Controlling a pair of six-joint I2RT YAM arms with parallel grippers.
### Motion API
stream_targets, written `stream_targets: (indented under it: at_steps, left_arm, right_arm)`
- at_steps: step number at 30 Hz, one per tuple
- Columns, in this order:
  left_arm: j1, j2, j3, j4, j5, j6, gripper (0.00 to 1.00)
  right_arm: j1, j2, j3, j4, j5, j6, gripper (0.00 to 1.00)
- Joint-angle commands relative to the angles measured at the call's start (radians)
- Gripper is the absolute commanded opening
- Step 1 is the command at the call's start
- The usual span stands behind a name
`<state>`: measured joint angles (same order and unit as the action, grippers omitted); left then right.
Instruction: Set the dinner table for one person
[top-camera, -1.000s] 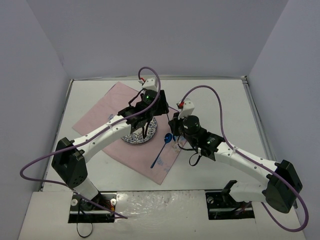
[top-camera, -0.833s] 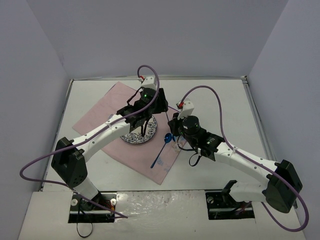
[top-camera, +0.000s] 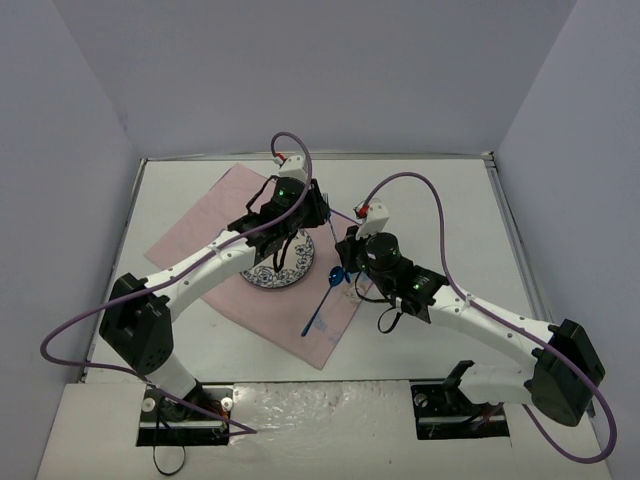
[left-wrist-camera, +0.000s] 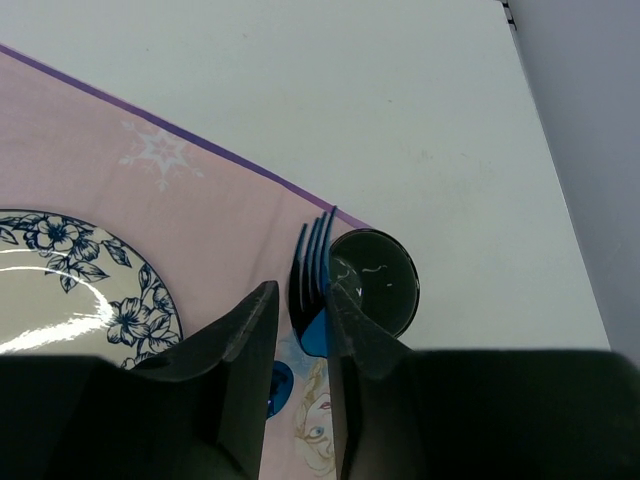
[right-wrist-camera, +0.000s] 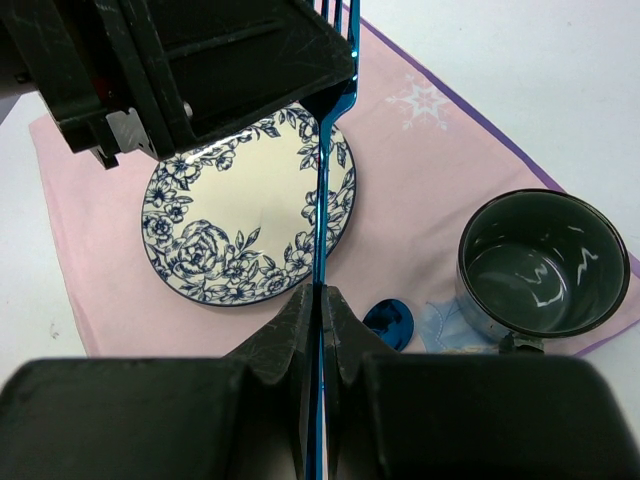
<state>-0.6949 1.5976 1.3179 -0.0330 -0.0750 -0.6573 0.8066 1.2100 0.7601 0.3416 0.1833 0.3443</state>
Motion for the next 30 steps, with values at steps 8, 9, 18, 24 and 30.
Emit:
stream_targets:
  at_steps: [8, 9, 18, 24, 30]
  left_arm:
    - [0.037, -0.085, -0.011, 0.107, 0.050, 0.011, 0.09]
    - [0.042, -0.091, -0.021, 0.125, 0.065, 0.010, 0.04]
    - [0.098, -0.130, -0.071, 0.167, 0.147, 0.030, 0.00]
    - [0.131, -0.159, -0.109, 0.209, 0.216, 0.067, 0.00]
    - [0.178, -0.176, -0.129, 0.213, 0.296, 0.107, 0.00]
  right_arm:
    - [0.006, 0.013, 0.001, 0.104, 0.012, 0.013, 0.00]
    - [0.006, 0.013, 0.000, 0.106, 0.012, 0.013, 0.00]
    - [0.006, 0.025, 0.006, 0.116, -0.006, 0.010, 0.00]
    - [0.006, 0.038, 0.013, 0.127, -0.041, 0.012, 0.10]
    - [0.006, 0.047, 0.018, 0.137, -0.073, 0.012, 0.41]
